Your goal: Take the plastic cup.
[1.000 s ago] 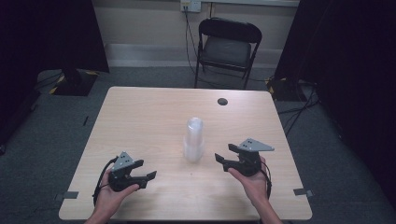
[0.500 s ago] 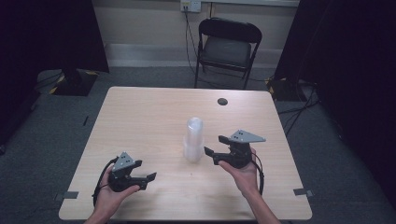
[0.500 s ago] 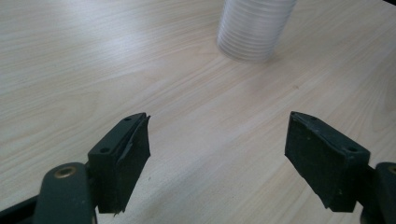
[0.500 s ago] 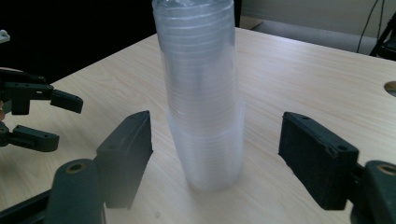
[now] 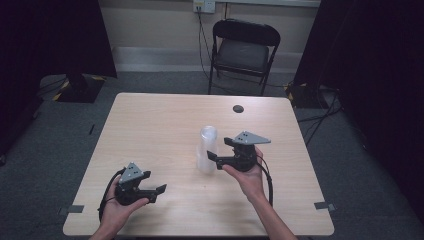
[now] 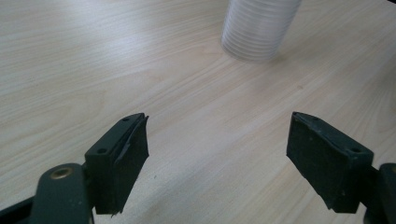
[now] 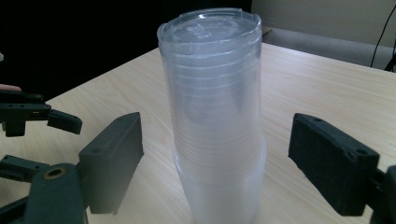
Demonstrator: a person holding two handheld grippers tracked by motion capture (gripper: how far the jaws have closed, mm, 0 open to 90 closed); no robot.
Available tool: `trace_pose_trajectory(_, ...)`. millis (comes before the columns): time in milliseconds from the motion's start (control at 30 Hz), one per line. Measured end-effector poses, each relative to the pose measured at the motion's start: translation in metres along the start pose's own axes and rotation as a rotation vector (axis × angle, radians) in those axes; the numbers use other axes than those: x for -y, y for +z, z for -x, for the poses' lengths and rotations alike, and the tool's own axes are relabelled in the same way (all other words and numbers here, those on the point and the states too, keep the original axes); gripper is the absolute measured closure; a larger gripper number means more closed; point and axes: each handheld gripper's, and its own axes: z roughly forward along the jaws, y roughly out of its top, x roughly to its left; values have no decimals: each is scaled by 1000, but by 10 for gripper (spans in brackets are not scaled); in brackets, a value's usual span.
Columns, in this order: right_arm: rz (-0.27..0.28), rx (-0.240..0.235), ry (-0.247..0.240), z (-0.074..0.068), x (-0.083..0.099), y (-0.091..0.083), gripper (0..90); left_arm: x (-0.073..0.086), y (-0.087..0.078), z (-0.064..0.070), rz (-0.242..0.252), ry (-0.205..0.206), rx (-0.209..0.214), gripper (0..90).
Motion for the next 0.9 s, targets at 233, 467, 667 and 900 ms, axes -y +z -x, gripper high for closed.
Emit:
trace_pose_trajectory(233, -8, -9, -1, 2, -6, 16, 161, 0, 0, -2, -7, 1, -19, 207)
trace_pose_trajectory(467, -29, -27, -12, 2, -8, 34, 189, 0, 0, -2, -6, 5, -12, 209)
trace_pose_trajectory(667, -42, -20, -25, 2, -5, 45, 221, 1, -1, -2, -8, 6, -16, 209)
trace_pose_trajectory(900, -56, 3, -47, 0, -4, 49, 255, 1, -2, -3, -3, 8, -21, 210)
